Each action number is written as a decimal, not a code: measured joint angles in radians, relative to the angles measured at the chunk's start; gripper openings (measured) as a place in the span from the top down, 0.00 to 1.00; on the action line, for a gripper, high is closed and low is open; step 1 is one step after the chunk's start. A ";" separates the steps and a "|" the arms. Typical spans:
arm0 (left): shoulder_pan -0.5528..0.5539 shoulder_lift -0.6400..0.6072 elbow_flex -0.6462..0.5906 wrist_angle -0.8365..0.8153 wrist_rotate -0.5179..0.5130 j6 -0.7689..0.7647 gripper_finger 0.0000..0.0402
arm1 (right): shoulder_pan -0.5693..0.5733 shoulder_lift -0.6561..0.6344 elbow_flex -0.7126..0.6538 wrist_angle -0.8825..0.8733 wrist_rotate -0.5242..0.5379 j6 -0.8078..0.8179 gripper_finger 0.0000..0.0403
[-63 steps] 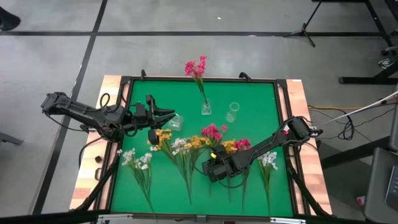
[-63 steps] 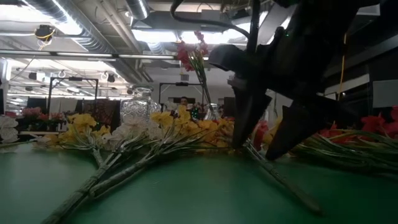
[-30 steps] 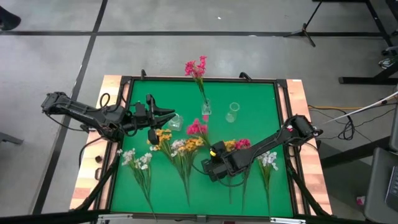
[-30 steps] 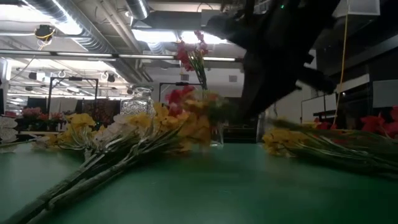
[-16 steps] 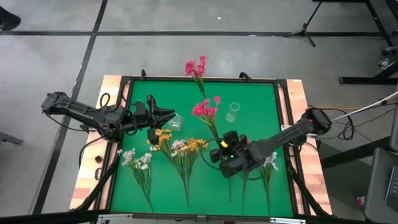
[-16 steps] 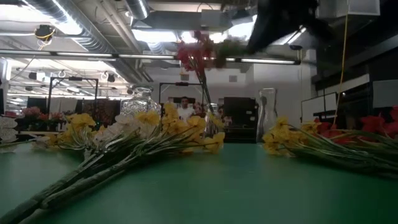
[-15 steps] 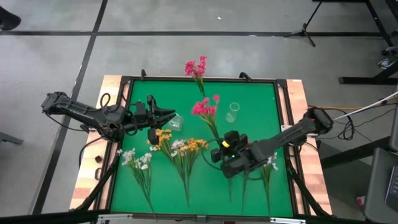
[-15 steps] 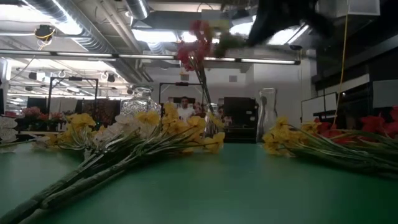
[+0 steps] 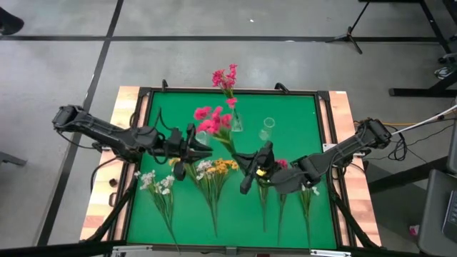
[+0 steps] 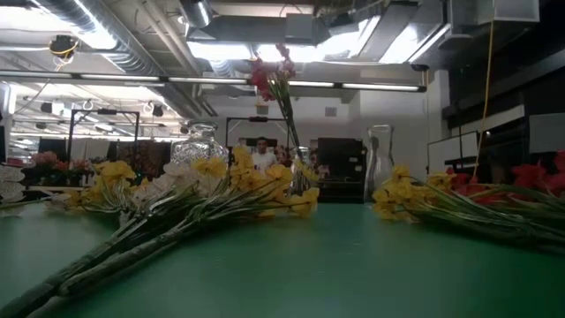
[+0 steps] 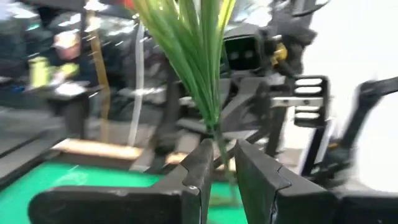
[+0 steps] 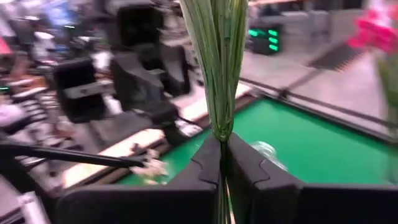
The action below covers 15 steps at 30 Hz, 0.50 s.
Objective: Sort flowers into vase by color
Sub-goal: Put the left red flower into the center transparent vase
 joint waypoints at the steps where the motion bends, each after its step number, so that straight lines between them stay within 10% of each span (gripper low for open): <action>1: 0.000 0.013 0.000 0.037 0.037 -0.001 0.84 | 0.000 0.000 0.000 0.038 -0.016 -0.042 0.97; 10: 0.002 0.087 0.000 0.221 0.177 -0.034 0.84 | 0.000 0.000 0.000 0.180 -0.127 -0.200 0.97; 15: 0.000 0.102 0.000 0.225 -0.061 -0.097 0.84 | 0.000 0.000 0.000 0.179 -0.134 -0.206 0.96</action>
